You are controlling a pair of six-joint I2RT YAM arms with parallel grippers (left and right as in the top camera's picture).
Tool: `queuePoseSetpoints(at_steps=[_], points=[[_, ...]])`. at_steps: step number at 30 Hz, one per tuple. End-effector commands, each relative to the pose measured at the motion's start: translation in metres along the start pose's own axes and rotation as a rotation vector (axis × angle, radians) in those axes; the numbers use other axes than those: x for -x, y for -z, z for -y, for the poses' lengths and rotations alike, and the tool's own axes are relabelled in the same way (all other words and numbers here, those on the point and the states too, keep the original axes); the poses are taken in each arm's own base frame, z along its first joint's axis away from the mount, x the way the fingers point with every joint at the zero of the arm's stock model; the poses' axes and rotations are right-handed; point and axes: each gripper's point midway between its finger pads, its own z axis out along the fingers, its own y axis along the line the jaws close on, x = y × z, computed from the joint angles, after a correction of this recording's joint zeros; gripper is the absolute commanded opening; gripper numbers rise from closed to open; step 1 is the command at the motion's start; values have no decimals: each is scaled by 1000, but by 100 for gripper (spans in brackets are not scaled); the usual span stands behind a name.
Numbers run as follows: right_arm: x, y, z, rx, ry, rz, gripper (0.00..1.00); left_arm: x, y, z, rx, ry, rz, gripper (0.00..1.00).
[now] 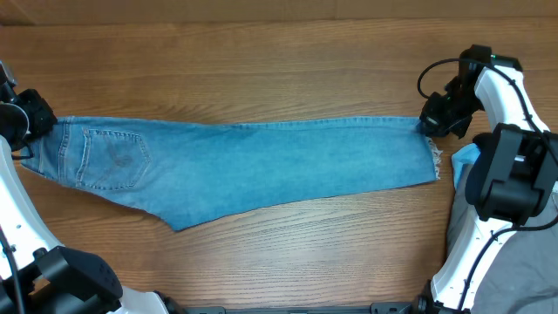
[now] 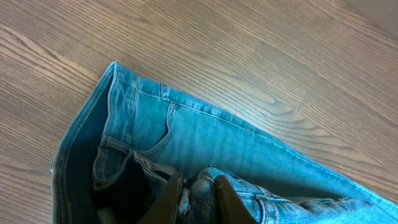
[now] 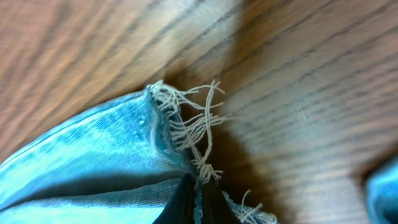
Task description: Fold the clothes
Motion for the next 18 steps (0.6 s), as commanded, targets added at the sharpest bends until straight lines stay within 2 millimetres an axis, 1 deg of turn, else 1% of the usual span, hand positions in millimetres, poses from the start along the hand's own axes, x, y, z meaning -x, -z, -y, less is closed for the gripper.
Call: queuePoseSetpoints(at_steps=[1,2,5,7,8,9,13,18], points=[[11,64,-13,51,29,154,4,16,46,8,-15,-25,126,4],[9,72,-15,56,32,170,4,16,55,8,-6,-28,147,4],[10,85,-18,69,41,209,4,21,71,9,6,-34,201,4],[14,96,-22,84,46,251,4,27,79,13,-5,-40,242,6],[15,98,-23,88,49,261,4,30,82,16,-17,-44,256,6],[17,101,-24,91,51,273,4,30,83,17,-22,-46,260,7],[14,99,-22,86,48,258,4,24,81,17,-27,-42,233,6],[13,98,-22,85,48,255,4,24,81,17,-26,-42,232,6]])
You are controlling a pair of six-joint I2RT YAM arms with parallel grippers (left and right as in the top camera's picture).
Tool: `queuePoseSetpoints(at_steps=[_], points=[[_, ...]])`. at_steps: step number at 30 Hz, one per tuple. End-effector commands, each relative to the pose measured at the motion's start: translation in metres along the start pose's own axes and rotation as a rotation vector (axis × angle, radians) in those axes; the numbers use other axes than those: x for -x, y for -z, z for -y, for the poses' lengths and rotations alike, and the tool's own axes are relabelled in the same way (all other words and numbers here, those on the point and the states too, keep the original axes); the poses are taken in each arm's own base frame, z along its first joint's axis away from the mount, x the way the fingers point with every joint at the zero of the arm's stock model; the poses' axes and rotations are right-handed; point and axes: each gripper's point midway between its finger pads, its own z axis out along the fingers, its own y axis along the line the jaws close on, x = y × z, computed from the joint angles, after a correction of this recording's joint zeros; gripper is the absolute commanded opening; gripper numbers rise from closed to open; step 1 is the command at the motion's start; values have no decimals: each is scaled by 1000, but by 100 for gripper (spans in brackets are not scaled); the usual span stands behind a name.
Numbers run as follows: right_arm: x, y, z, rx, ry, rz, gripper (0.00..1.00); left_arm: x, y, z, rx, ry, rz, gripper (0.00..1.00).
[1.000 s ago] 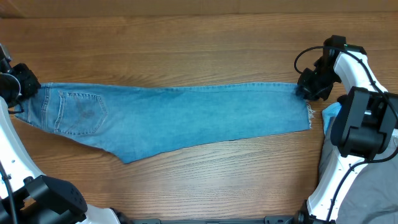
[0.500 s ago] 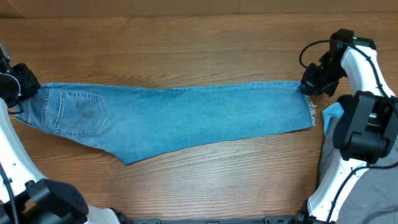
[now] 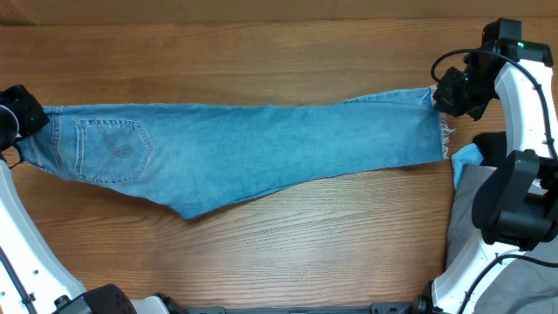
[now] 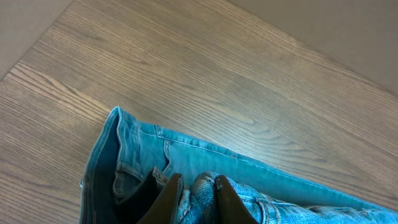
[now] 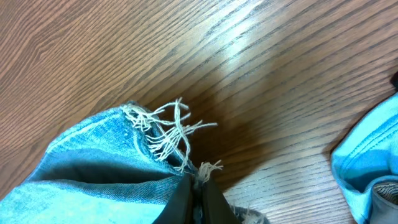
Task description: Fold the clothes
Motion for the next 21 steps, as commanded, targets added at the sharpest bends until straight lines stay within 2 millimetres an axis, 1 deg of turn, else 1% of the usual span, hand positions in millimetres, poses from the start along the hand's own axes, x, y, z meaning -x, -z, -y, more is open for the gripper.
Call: queuePoseSetpoints(at_steps=[1,3,6,10,12,14,17,18,20,21], points=[[9,15,-1,5,4,54,4,13,14,0,-3,-5,55,6],[10,13,0,4,4,59,4,14,12,0,-3,-10,56,7],[13,6,0,9,7,73,4,16,1,-2,-3,-12,49,6],[22,0,-9,63,18,108,4,23,-32,-1,-53,-9,32,4],[34,2,-17,97,32,154,4,27,-52,2,-95,-10,27,4],[50,6,-26,138,29,220,4,34,-77,11,-170,-30,35,4],[64,11,-32,168,2,277,4,37,-103,25,-238,-56,38,4],[67,12,-34,176,-3,289,4,37,-110,26,-241,-61,35,4],[70,13,-37,182,-1,301,4,35,-117,27,-240,-71,27,4],[70,13,-37,183,0,302,7,34,-117,27,-240,-83,25,4]])
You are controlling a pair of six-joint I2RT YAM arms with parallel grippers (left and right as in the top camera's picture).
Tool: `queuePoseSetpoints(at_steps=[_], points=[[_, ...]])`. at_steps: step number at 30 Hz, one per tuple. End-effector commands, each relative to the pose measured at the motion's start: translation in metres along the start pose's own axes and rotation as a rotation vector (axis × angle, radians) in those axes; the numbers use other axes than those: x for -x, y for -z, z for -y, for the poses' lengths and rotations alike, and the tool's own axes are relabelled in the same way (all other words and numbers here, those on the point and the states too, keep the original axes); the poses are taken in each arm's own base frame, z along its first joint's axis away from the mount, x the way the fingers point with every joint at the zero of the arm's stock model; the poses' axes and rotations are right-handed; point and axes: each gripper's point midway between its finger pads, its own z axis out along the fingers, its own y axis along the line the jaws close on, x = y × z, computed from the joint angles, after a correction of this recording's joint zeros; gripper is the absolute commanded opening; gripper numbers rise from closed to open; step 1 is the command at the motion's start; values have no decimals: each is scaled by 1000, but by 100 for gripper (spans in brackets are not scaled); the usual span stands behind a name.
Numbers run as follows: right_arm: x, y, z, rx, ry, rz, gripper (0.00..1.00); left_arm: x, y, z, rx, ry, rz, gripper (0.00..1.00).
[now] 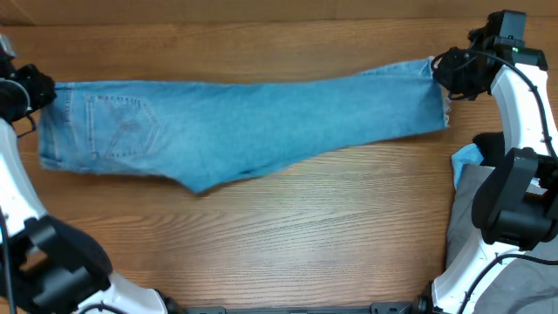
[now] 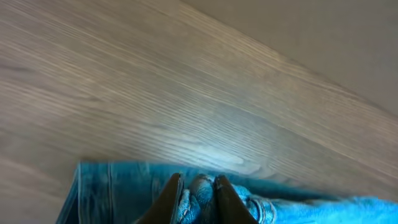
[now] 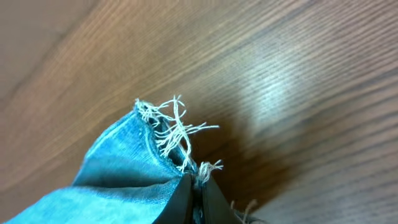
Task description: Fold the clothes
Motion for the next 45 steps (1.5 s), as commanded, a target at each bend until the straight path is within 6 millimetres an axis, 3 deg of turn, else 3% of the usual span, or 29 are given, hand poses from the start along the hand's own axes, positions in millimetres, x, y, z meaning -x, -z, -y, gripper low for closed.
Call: queuePoseSetpoints(at_steps=[1,7,13,17,19,21,27,32,34,40,45], points=[[8,11,-6,12,-19,35,8,12,6,16,-56,-70,34,4],[0,11,-3,-1,-27,5,4,2,21,17,-45,-87,2,4],[1,11,-3,0,-26,8,12,2,31,21,-45,-88,6,4],[1,11,-3,0,-26,8,9,-1,31,21,-46,-83,-7,4],[0,11,-3,-1,-23,7,15,-3,31,21,-46,-79,-14,4],[0,11,-1,-9,-25,5,4,-4,31,21,-46,-78,-17,4],[-5,8,2,-22,-25,-14,4,-9,32,21,-46,-70,-37,4],[-4,9,4,-26,-7,-13,4,-8,44,20,-42,-74,-25,4],[-6,4,5,-25,-10,-24,5,-7,46,22,-45,-75,-21,4],[-15,-45,1,-21,18,-57,35,-9,44,31,-62,-89,-30,4],[-22,-94,13,-31,25,-75,40,-14,43,34,-66,-88,-49,4]])
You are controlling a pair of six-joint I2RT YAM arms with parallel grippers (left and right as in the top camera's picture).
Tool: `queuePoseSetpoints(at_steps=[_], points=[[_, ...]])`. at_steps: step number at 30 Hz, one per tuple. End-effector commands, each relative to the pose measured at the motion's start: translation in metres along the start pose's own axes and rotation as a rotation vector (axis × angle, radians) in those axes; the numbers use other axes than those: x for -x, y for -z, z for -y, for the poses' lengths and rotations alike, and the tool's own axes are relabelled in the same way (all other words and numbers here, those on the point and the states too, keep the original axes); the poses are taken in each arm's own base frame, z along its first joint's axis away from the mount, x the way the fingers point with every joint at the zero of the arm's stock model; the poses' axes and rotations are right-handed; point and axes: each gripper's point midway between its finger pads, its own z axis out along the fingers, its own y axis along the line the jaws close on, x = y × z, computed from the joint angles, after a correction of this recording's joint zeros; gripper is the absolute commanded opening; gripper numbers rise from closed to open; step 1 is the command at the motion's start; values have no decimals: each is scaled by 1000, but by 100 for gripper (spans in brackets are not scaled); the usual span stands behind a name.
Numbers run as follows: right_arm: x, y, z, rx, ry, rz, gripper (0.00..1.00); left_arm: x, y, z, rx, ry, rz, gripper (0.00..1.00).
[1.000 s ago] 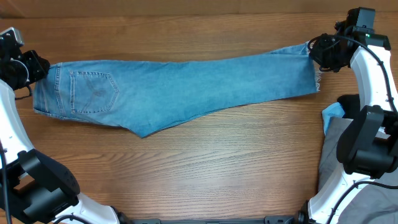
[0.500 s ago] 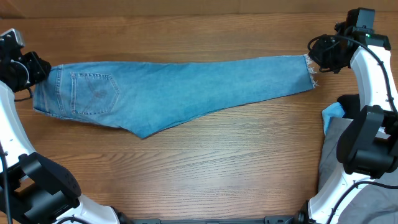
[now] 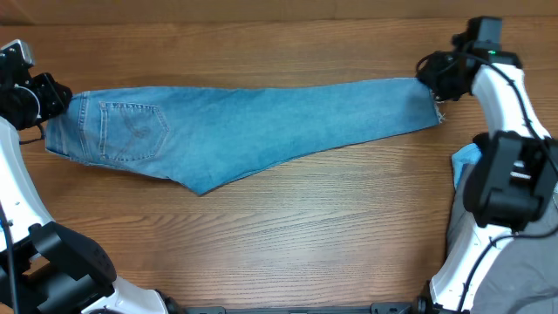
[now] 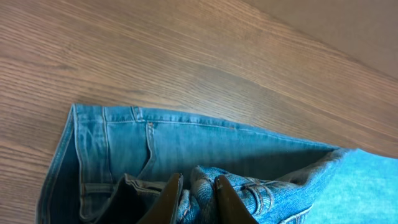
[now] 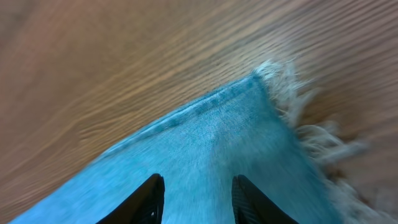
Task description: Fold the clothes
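Observation:
A pair of light blue jeans (image 3: 253,118) lies stretched across the wooden table, folded lengthwise, waist and back pocket (image 3: 132,131) at the left, frayed hem (image 3: 433,106) at the right. My left gripper (image 3: 52,96) is shut on the bunched waistband (image 4: 199,190) at the far left. At the hem end my right gripper (image 3: 436,77) is open, its fingers (image 5: 149,196) spread just over the flat denim (image 5: 217,149) beside the frayed edge (image 5: 292,106).
A light blue garment (image 3: 465,161) and a grey one (image 3: 506,244) lie piled at the right edge beside the right arm's base. Bare wood (image 3: 305,244) fills the front half of the table.
My right gripper has let go of the frayed hem and now stands open over the leg end. The waist end has shifted slightly right and down, still in my left gripper.
Both grippers held the jeans by their ends, waist at left and hem at right, low on the table. Over the following moments the jeans were stretched out and carried toward the far side. Now they lie flat there, the hem released.

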Motion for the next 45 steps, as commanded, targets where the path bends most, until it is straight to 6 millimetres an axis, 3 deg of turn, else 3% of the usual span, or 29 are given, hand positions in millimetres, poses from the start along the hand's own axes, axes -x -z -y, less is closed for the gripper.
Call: queuePoseSetpoints(at_steps=[1,5,13,15,19,23,29,39,45], points=[[-7,-33,12,-20,-2,-25,40,13,22,16,-21,-59,57,4],[-5,-49,28,-83,-3,-7,40,11,22,15,-17,-75,48,4],[14,-41,36,-80,41,41,40,11,22,15,-17,-83,49,4],[18,-39,39,-67,42,47,35,11,22,15,-17,-83,49,4],[22,-33,21,75,158,40,33,11,22,15,-17,-83,49,4],[34,-26,23,80,153,67,39,11,22,15,-17,-84,50,5],[39,-27,35,8,150,91,41,11,22,15,-17,-83,49,5],[27,-47,34,11,153,56,40,10,22,15,-17,-81,45,5],[31,-49,25,23,171,78,25,8,22,15,-18,-79,40,6]])
